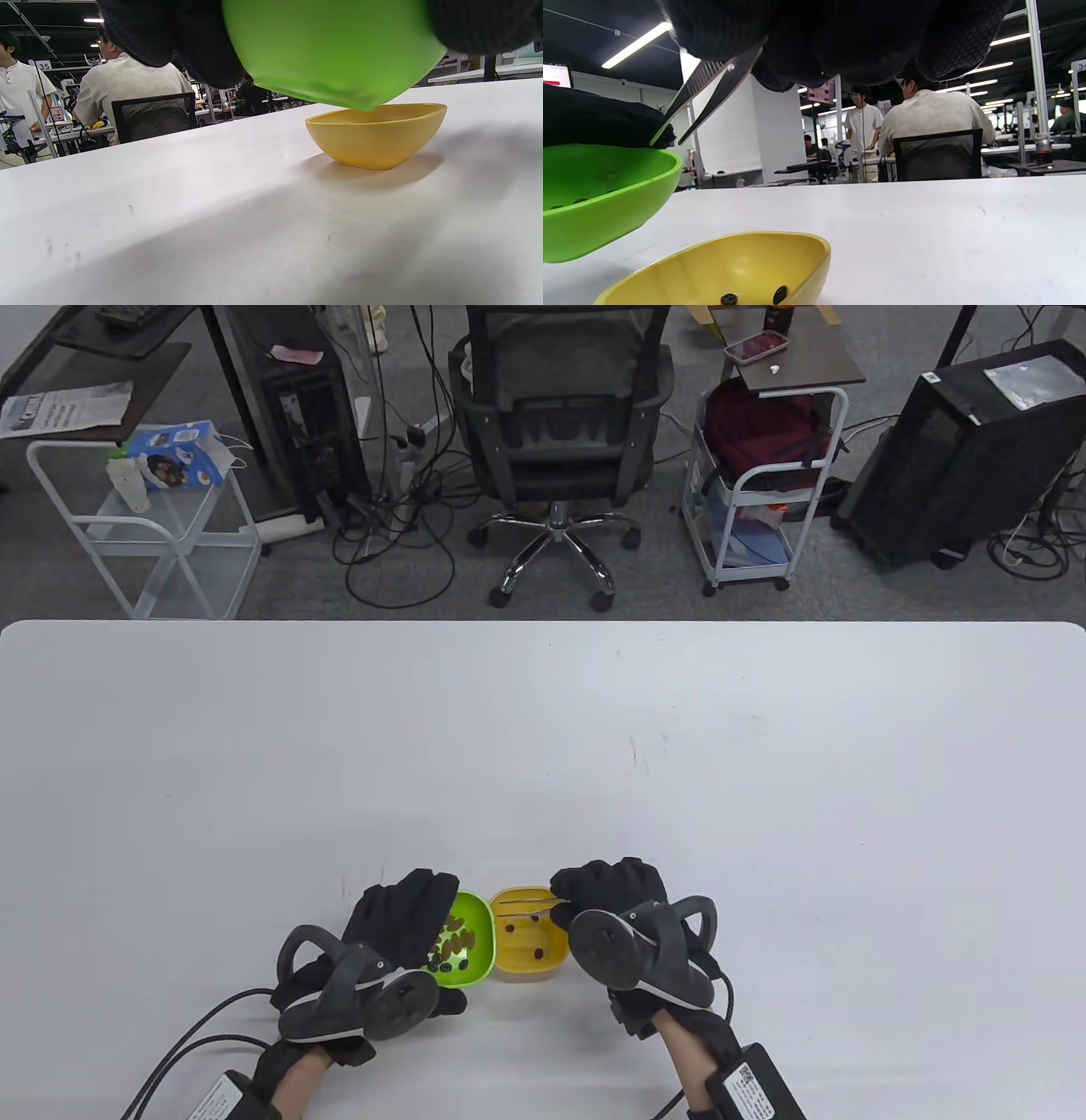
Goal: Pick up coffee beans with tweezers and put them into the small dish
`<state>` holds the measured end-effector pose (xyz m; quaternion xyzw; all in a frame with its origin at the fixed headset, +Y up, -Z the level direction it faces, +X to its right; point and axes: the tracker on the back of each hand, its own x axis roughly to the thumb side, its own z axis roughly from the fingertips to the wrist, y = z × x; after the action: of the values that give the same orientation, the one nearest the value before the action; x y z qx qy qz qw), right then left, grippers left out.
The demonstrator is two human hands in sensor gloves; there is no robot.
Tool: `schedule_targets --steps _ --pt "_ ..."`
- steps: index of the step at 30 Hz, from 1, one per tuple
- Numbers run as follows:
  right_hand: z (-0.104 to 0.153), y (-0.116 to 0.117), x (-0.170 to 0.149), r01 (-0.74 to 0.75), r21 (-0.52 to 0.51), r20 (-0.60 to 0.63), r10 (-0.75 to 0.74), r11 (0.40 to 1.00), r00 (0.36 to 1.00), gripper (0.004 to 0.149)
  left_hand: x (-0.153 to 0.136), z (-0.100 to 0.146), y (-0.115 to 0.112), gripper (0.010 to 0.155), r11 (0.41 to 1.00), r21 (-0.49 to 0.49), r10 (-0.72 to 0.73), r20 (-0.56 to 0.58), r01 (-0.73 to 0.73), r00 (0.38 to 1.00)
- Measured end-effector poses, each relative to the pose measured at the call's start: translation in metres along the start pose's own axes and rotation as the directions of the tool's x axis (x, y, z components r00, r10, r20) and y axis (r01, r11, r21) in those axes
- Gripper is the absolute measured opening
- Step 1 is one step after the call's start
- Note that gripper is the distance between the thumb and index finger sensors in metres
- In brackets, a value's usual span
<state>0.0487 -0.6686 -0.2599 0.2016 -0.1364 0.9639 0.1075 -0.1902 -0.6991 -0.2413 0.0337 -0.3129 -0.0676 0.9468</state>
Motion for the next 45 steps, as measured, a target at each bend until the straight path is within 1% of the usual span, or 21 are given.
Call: schedule_targets --steps 6,14,20,24,27,32,45 --pt "0.001 0.003 0.01 -0.017 -0.023 0.051 0.018 1.0 0.999 0.044 0.0 0.0 0.0 0.116 1.0 -0.001 -0.001 0.001 0.001 1.0" --pt "0.001 0.01 0.023 -0.036 0.016 0.098 0.034 0.999 0.995 0.044 0.001 0.0 0.0 0.116 1.0 0.001 -0.002 0.002 0.002 1.0" --pt "0.002 0.014 0.032 -0.052 0.027 0.136 0.048 0.998 0.99 0.044 0.001 0.0 0.001 0.116 1.0 0.003 -0.006 0.002 0.006 1.0" --pt "0.002 0.017 0.038 -0.089 0.044 0.159 0.081 0.995 0.984 0.044 0.001 0.0 0.001 0.116 1.0 0.002 -0.014 0.001 0.014 1.0" --pt "0.002 0.019 0.041 -0.118 0.049 0.172 0.108 0.992 0.979 0.044 0.001 0.0 0.001 0.116 1.0 0.0 -0.016 0.003 0.016 1.0" --pt "0.002 0.018 0.045 -0.143 0.027 0.189 0.136 0.989 0.972 0.044 0.002 0.0 0.001 0.116 1.0 0.003 -0.021 0.002 0.021 1.0" --pt "0.0 0.023 0.053 -0.19 0.034 0.217 0.179 0.981 0.96 0.043 0.004 0.0 0.002 0.116 1.0 0.004 -0.029 0.006 0.029 1.0"
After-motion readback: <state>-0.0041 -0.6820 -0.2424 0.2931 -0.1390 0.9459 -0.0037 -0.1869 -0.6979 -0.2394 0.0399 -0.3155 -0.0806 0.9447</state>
